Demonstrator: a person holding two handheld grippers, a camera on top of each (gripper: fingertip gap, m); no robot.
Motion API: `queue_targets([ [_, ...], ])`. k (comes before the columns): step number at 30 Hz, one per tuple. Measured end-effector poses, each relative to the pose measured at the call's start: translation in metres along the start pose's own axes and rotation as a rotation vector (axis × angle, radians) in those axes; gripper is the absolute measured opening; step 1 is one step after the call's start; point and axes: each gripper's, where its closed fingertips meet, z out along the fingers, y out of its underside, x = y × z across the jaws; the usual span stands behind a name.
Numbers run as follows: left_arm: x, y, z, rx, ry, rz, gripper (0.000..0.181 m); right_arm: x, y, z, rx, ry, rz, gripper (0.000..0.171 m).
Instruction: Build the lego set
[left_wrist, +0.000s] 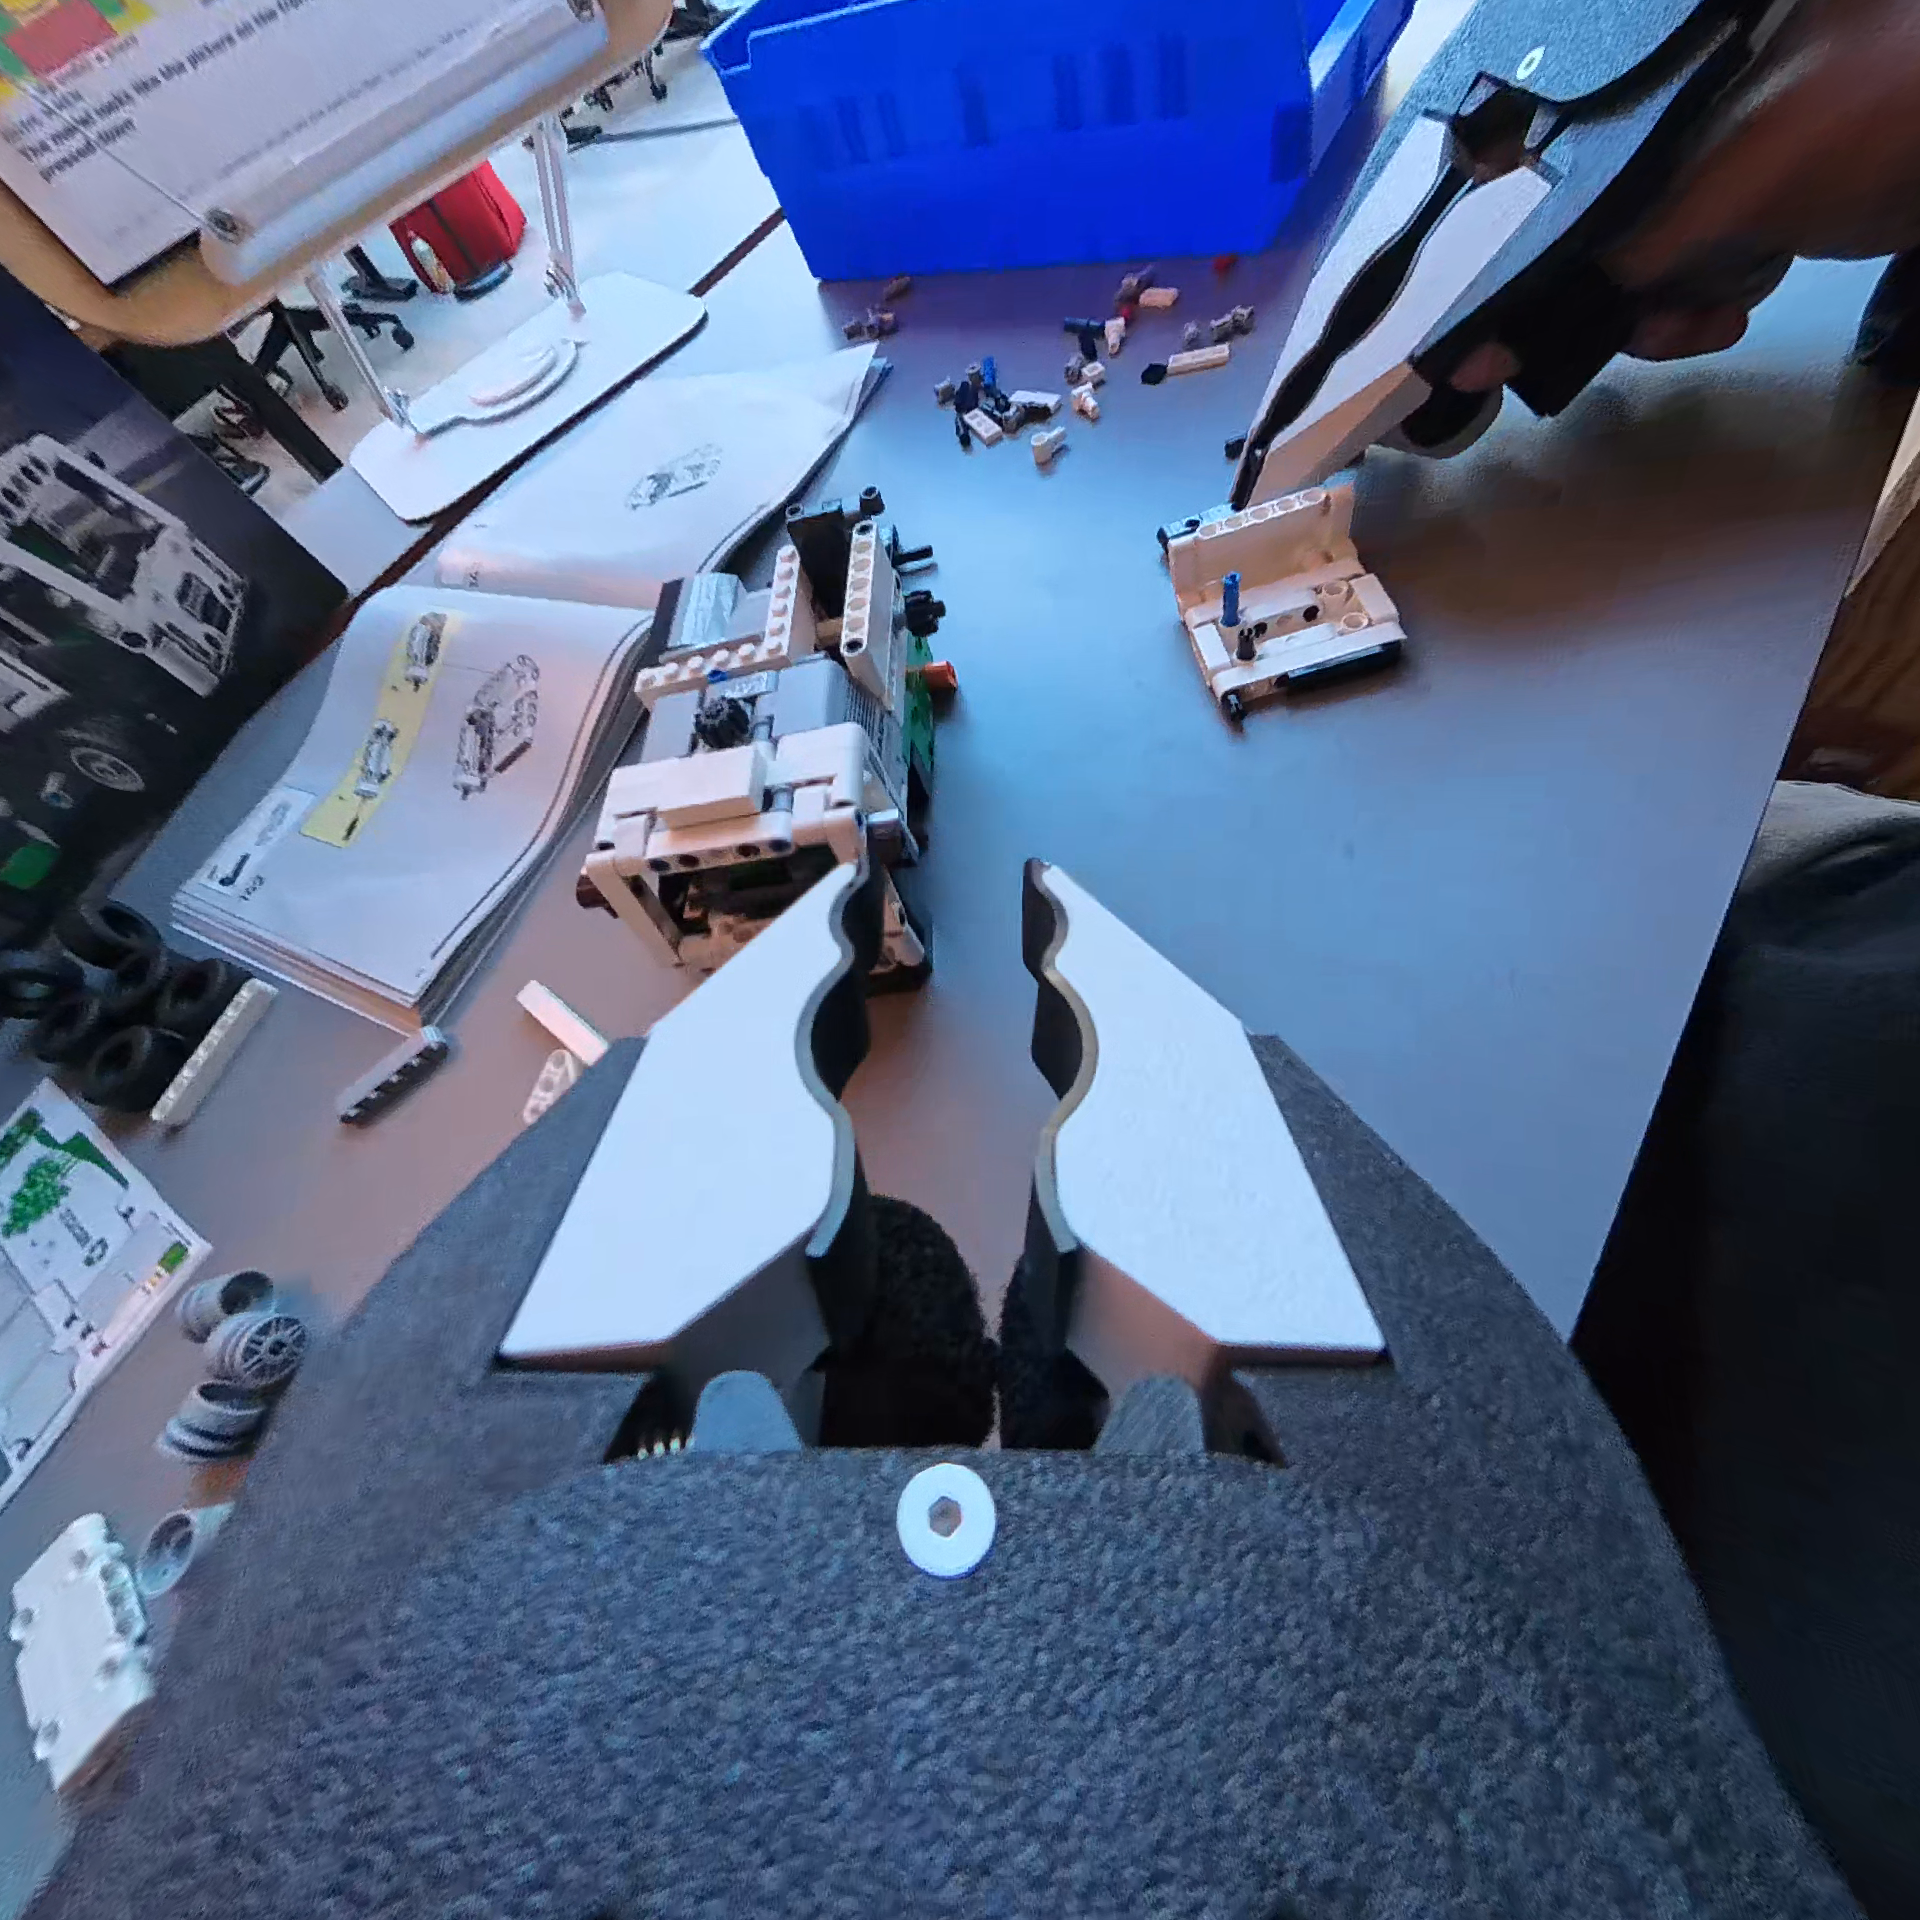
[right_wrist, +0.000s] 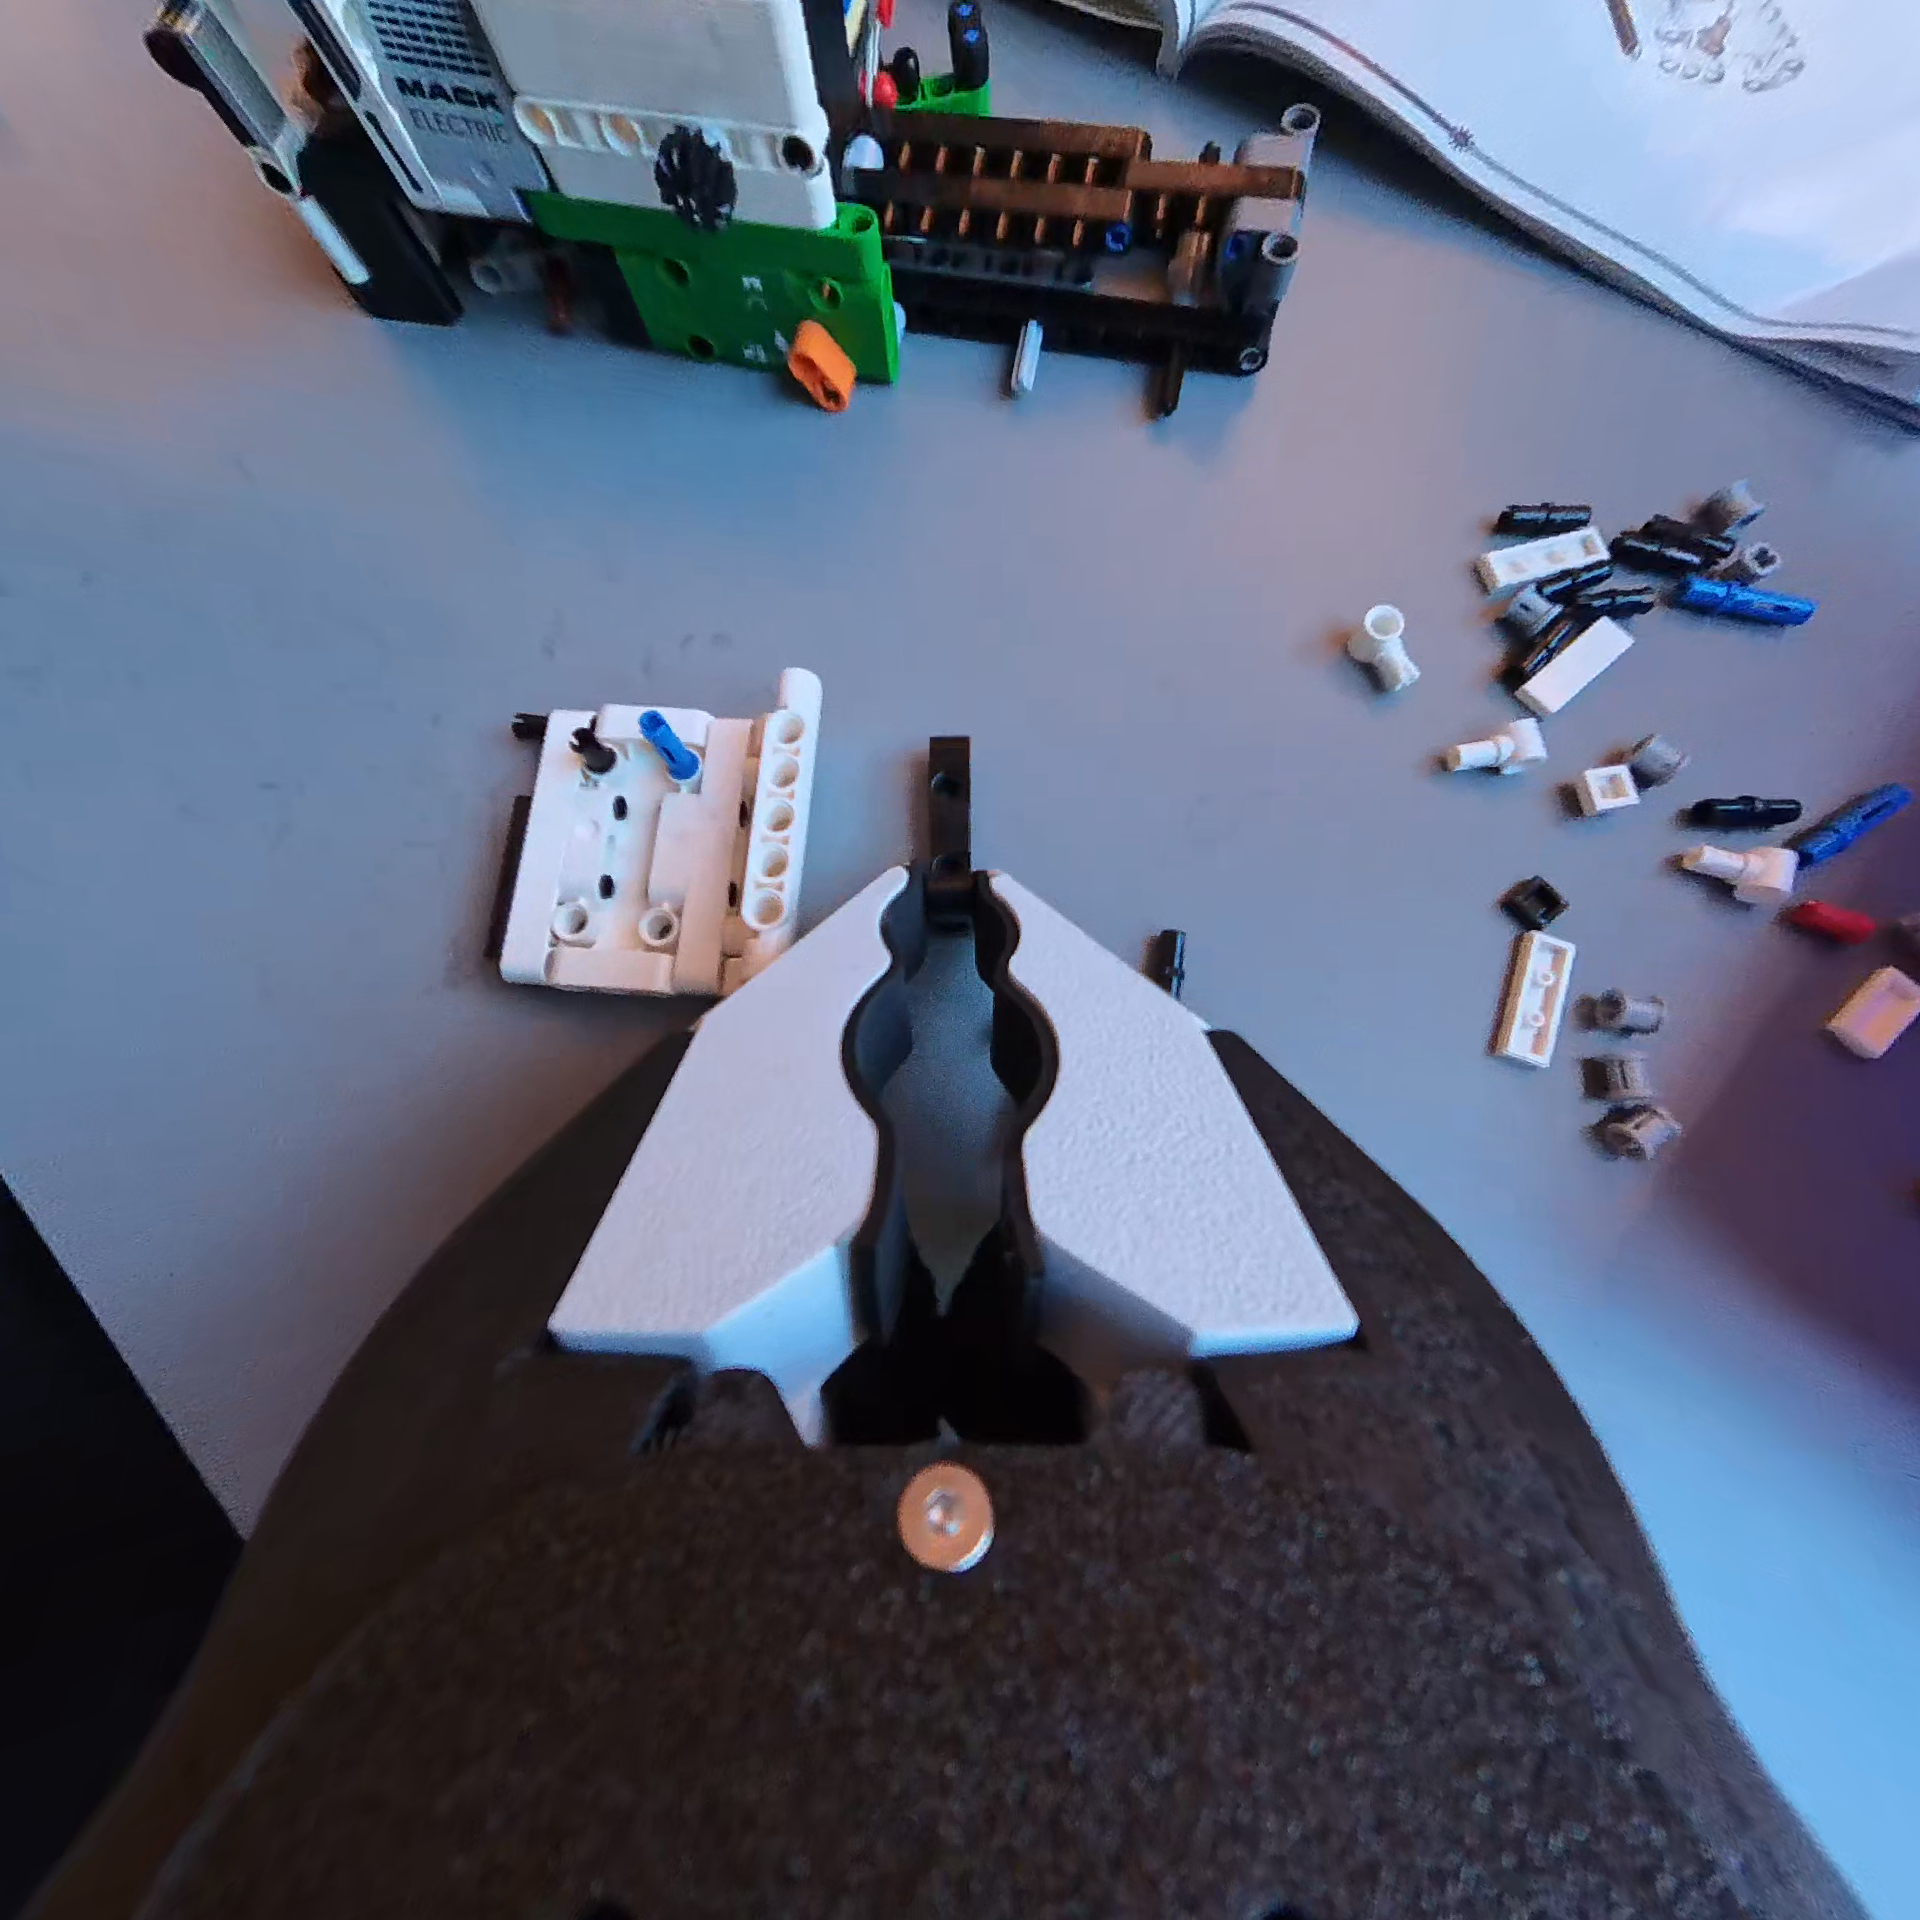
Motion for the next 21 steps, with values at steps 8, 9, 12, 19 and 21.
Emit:
queue_targets([
  [8, -0.006, 0.012, -0.002, -0.031, 0.011, -0.117, 0.025, 0.002, 0.001, -0.001, -0.015, 0.008, -0.009, 0.016],
  [9, -0.009, 0.014, -0.003, -0.037, 0.008, -0.138, 0.026, 0.002, 0.001, -0.003, -0.012, 0.008, -0.011, 0.019],
  [12, -0.024, 0.023, -0.011, -0.061, -0.012, -0.199, 0.027, 0.003, -0.007, -0.013, 0.034, -0.010, -0.002, 0.025],
  [19, -0.094, 0.059, -0.049, -0.220, -0.045, -0.229, 0.034, 0.003, -0.035, -0.038, 0.181, -0.019, 0.000, 0.025],
  [21, -0.130, 0.082, -0.063, -0.311, -0.145, -0.248, 0.035, -0.002, -0.037, -0.037, 0.196, -0.034, 0.007, 0.025],
])
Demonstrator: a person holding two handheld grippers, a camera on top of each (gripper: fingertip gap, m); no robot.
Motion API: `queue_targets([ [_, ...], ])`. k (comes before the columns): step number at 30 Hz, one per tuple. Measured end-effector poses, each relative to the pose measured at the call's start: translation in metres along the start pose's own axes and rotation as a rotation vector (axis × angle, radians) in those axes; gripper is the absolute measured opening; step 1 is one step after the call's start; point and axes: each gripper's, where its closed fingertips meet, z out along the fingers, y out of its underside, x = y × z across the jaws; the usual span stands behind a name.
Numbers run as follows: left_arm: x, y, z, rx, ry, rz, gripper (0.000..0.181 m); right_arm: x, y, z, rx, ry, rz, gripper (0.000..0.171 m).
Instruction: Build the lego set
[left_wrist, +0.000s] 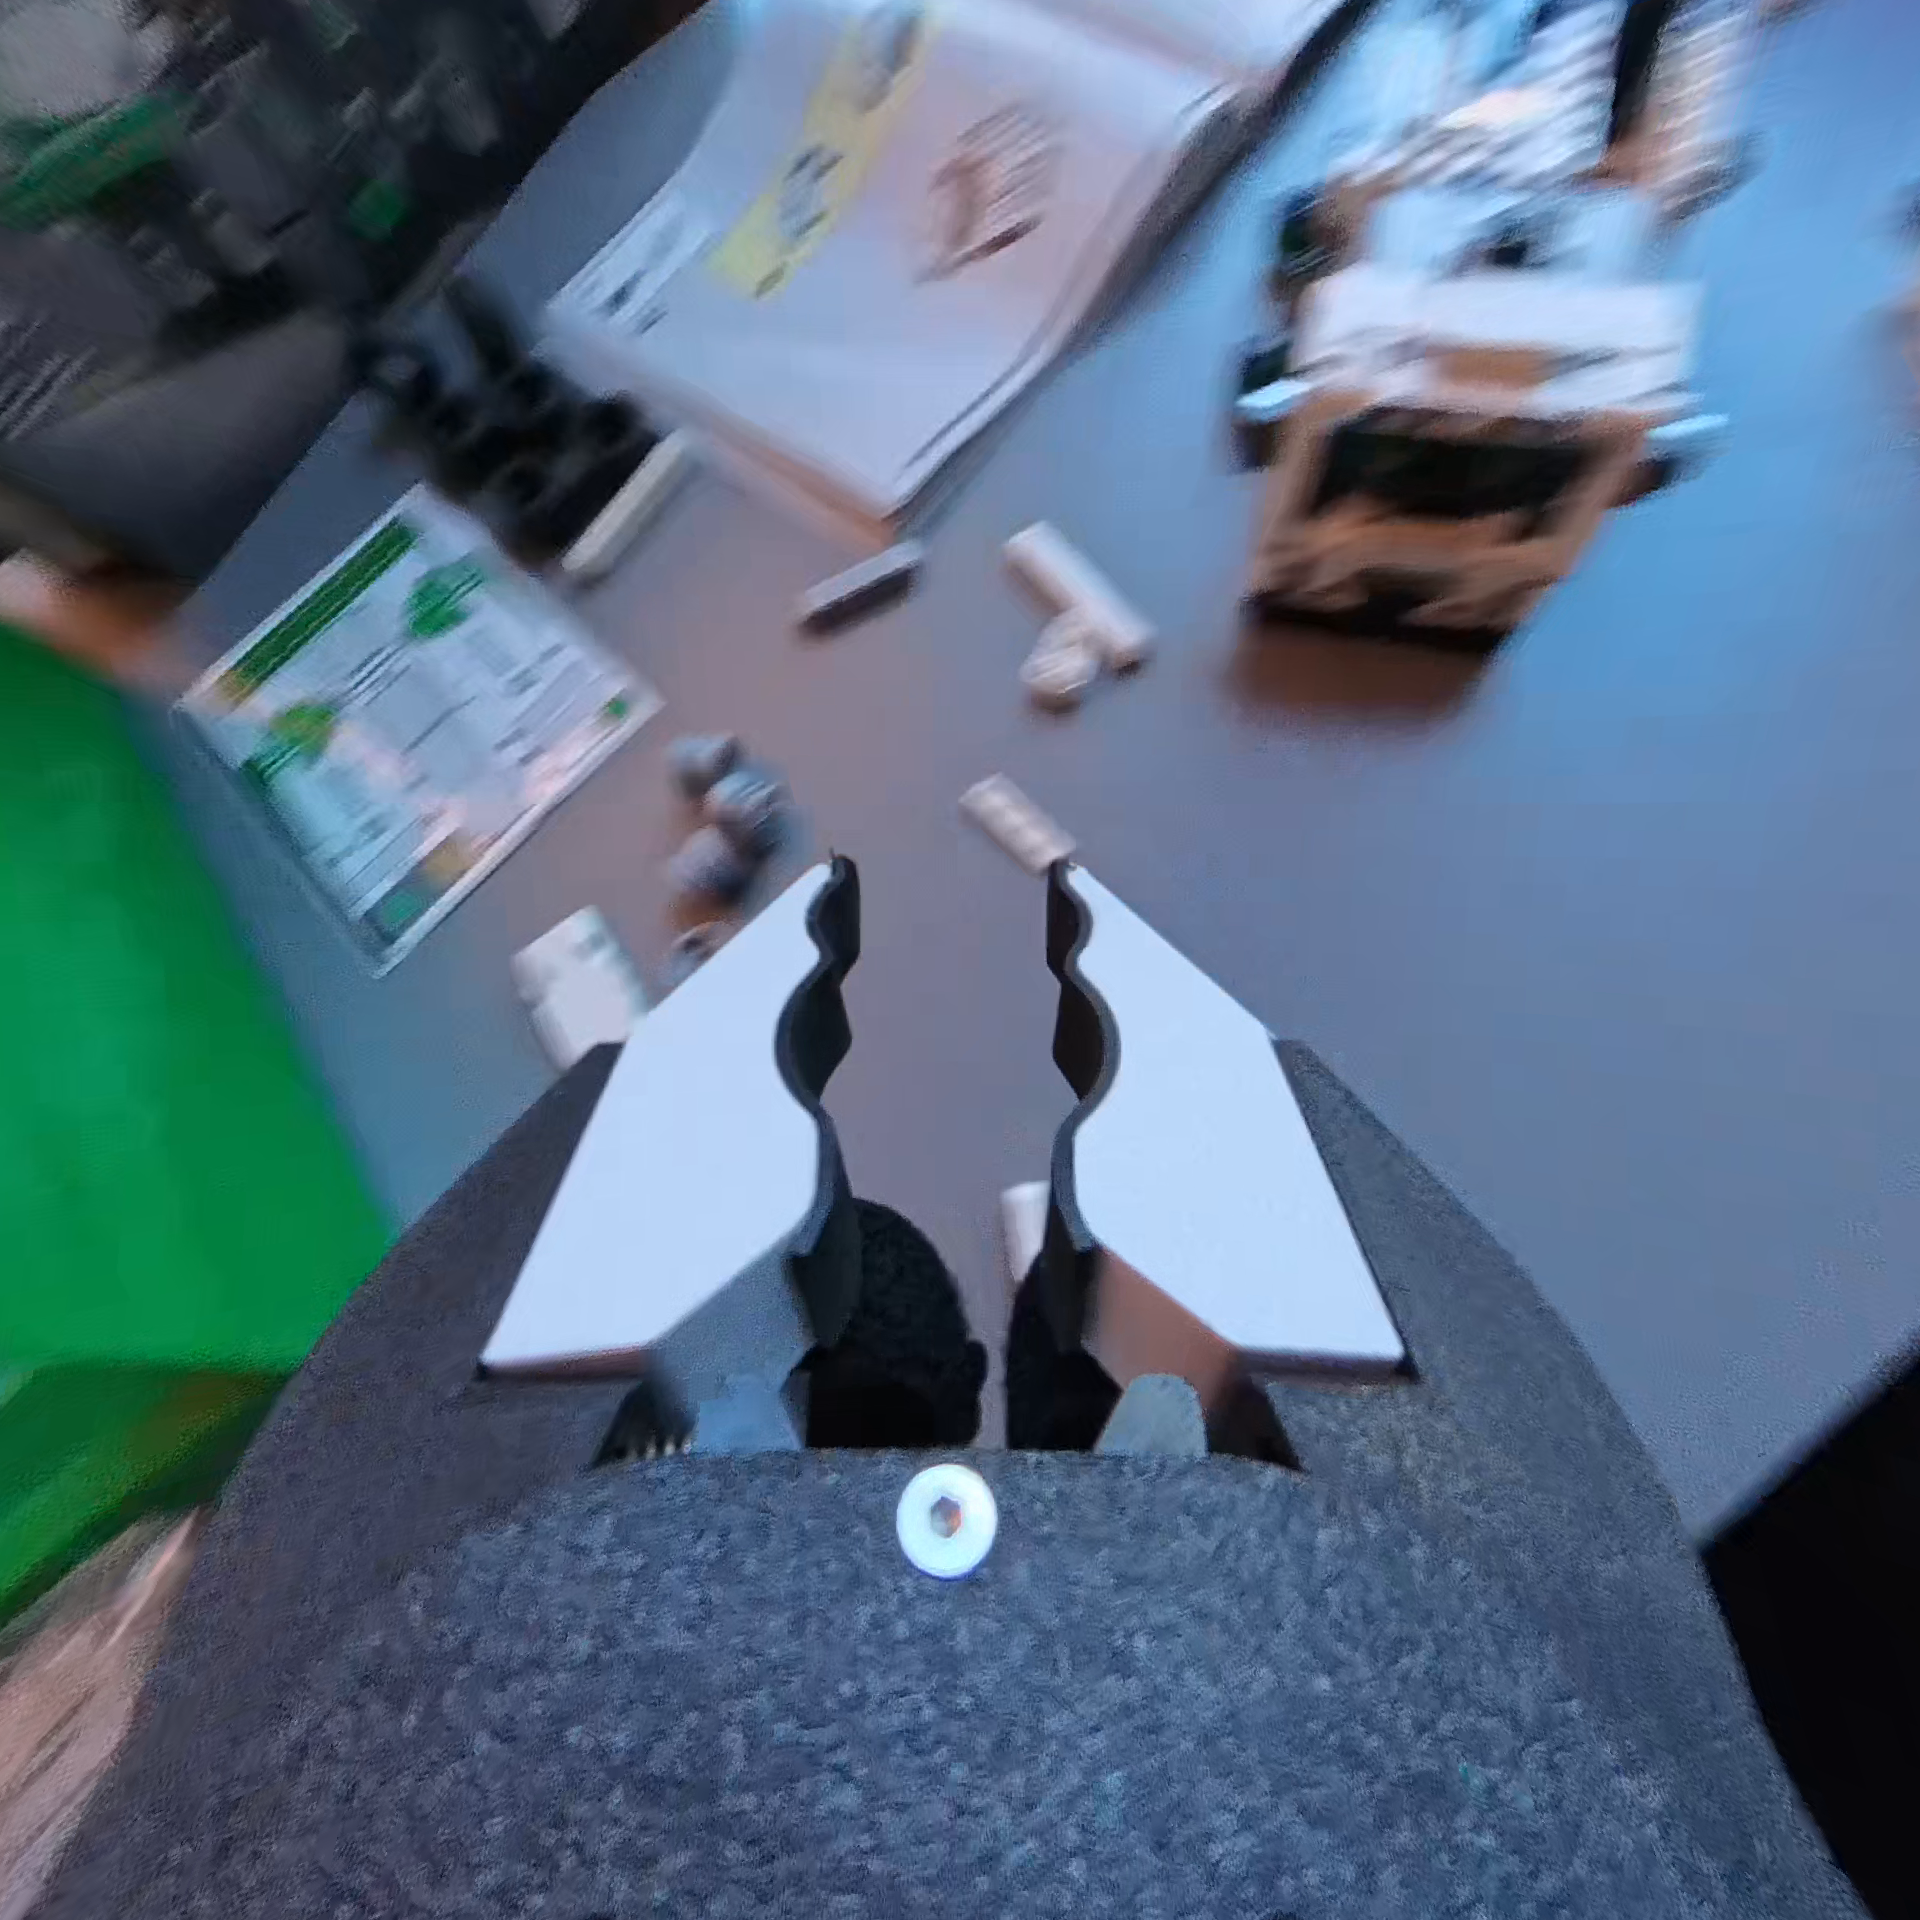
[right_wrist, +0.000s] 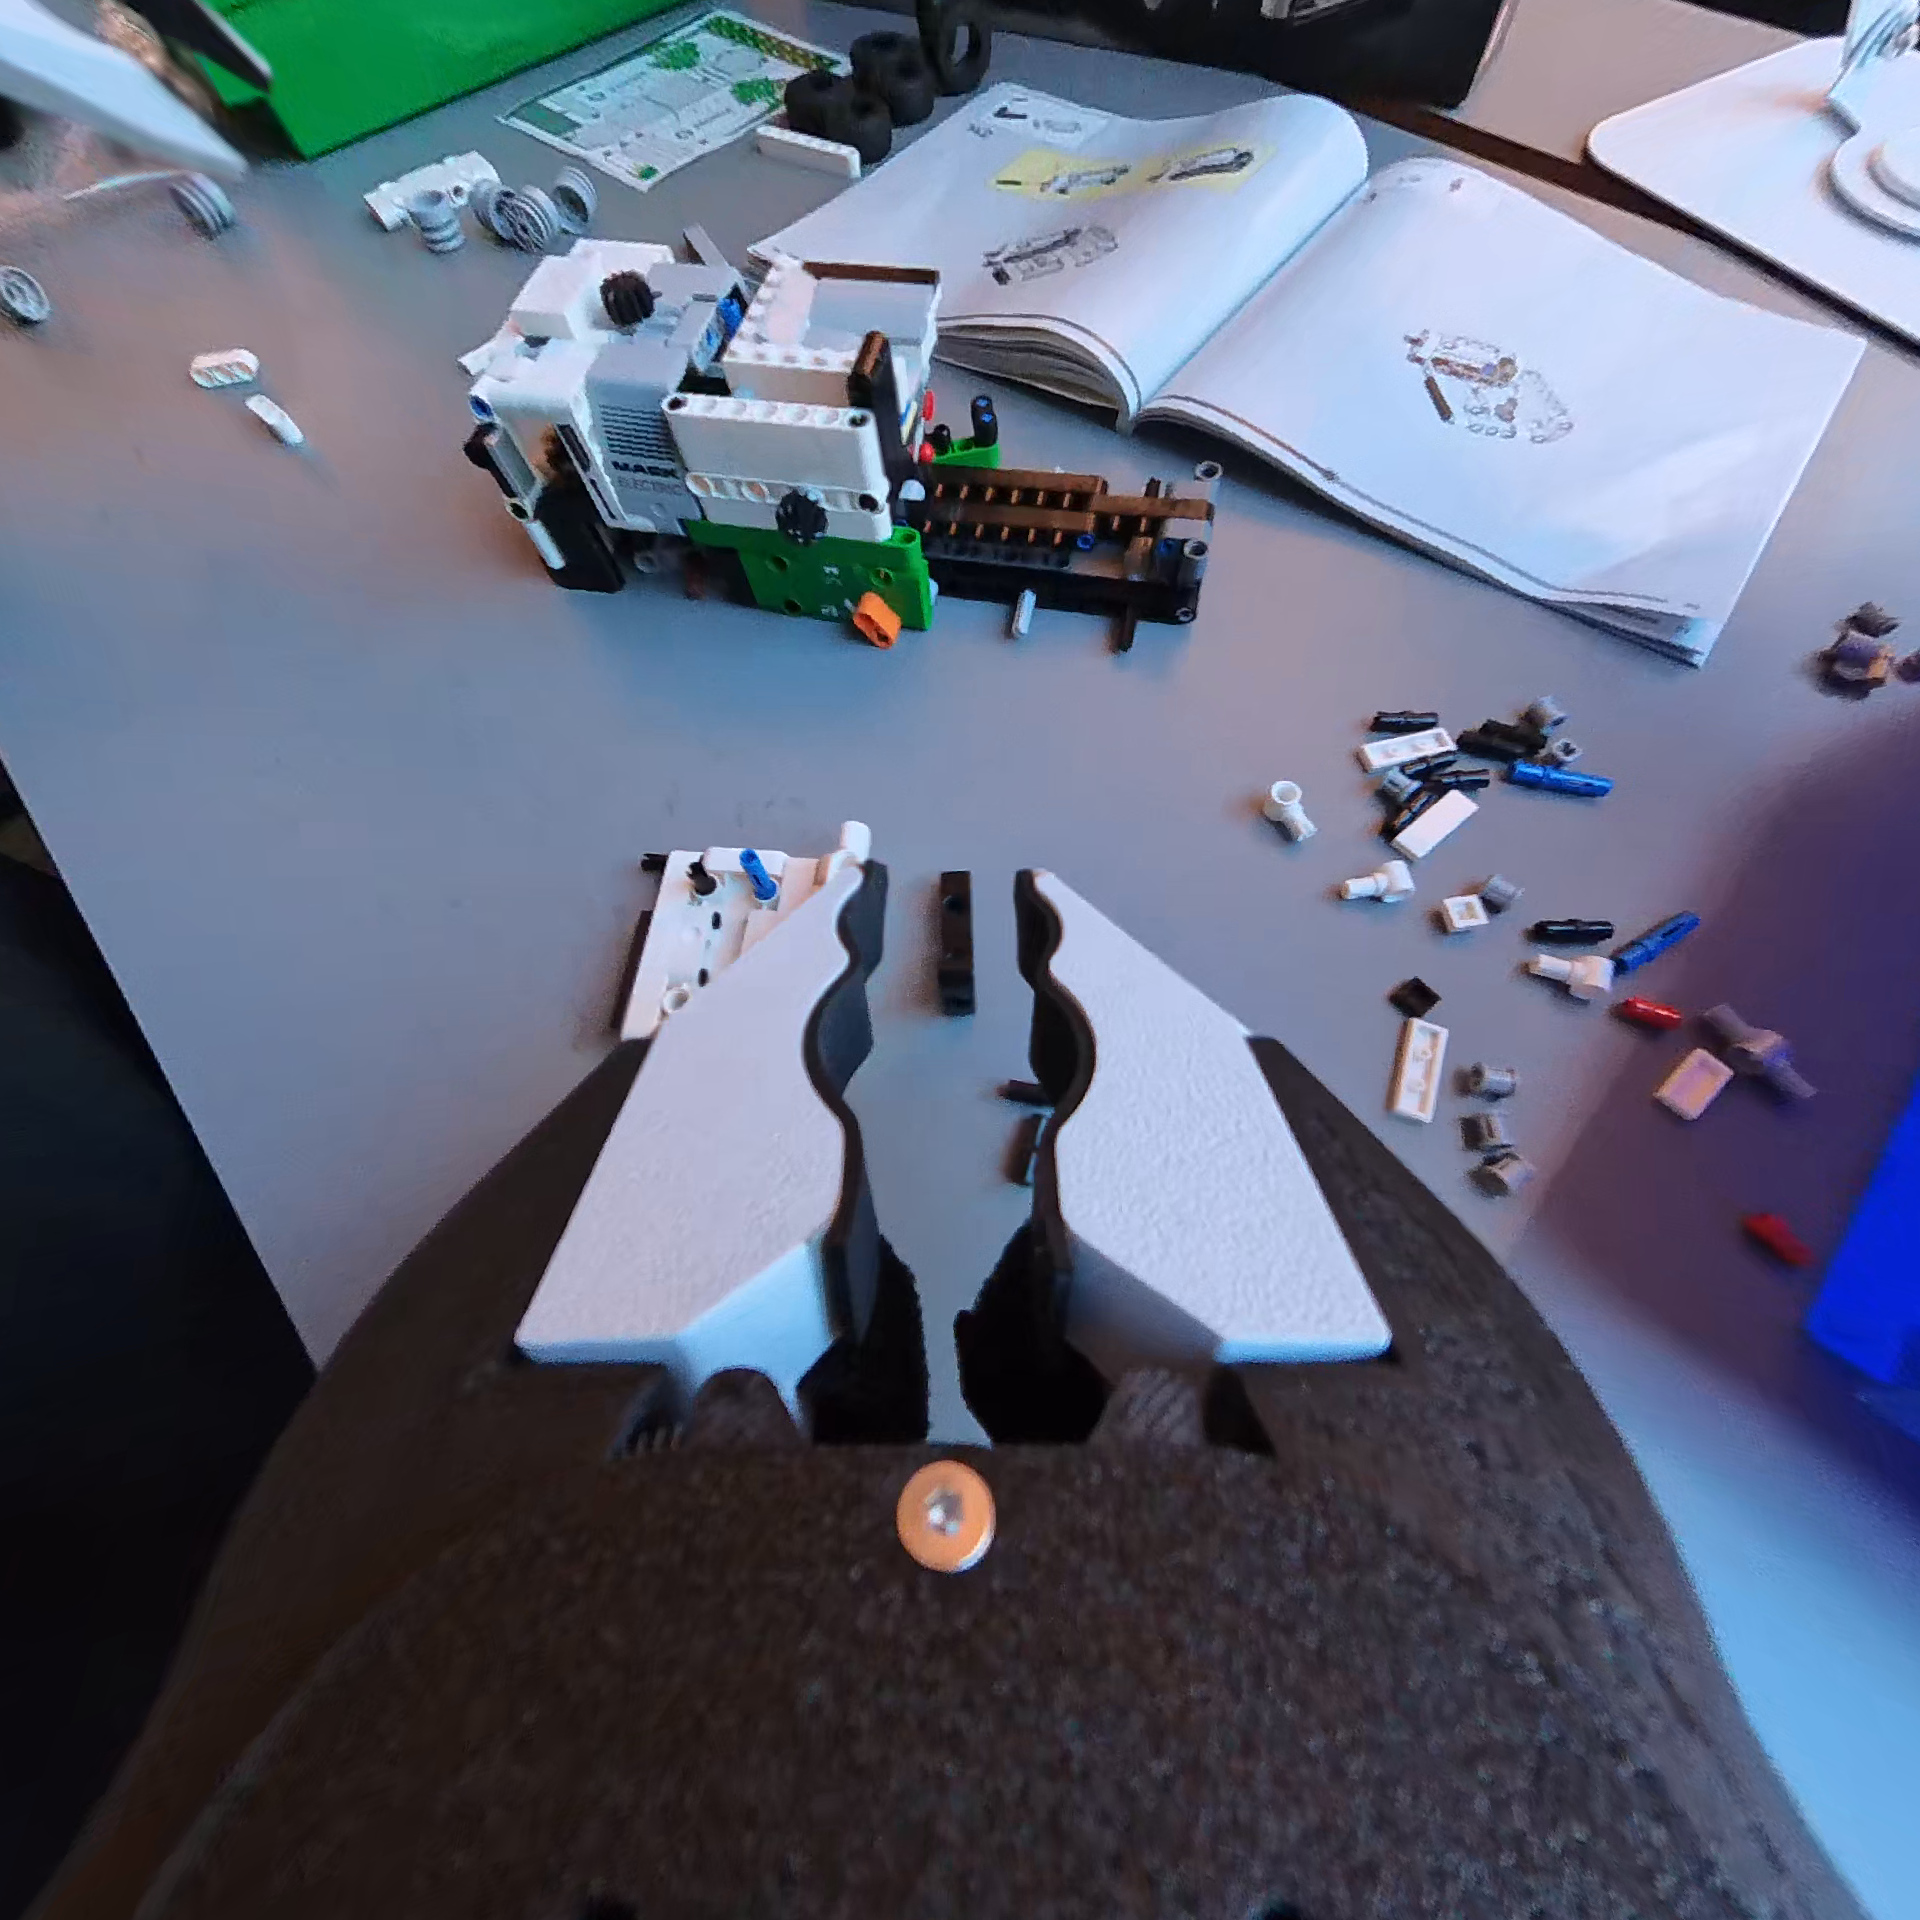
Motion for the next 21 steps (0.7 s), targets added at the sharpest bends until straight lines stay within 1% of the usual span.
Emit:
queue_targets([
  [3, -0.057, 0.028, 0.004, -0.114, -0.148, -0.108, 0.037, -0.004, 0.006, 0.005, -0.007, -0.005, 0.001, 0.024],
  [7, -0.096, 0.063, 0.022, -0.242, -0.237, -0.242, 0.048, -0.008, 0.009, 0.011, -0.009, -0.025, 0.015, 0.023],
  [8, -0.099, 0.069, 0.026, -0.261, -0.240, -0.261, 0.052, -0.008, 0.009, 0.011, -0.008, -0.025, 0.016, 0.023],
  [12, -0.106, 0.078, 0.036, -0.280, -0.258, -0.316, 0.047, -0.007, 0.007, 0.009, 0.001, -0.024, 0.020, 0.022],
  [13, -0.106, 0.078, 0.038, -0.272, -0.255, -0.326, 0.042, -0.007, 0.007, 0.009, 0.000, -0.024, 0.022, 0.022],
  [15, -0.105, 0.080, 0.038, -0.277, -0.243, -0.332, 0.024, -0.005, 0.008, 0.007, -0.001, -0.023, 0.024, 0.021],
  [19, -0.108, 0.081, 0.027, -0.306, -0.291, -0.289, 0.024, -0.004, 0.008, 0.003, 0.001, -0.017, 0.026, 0.021],
  [21, -0.103, 0.064, 0.014, -0.250, -0.300, -0.259, 0.024, -0.001, 0.009, 0.002, -0.002, -0.004, 0.028, 0.020],
])
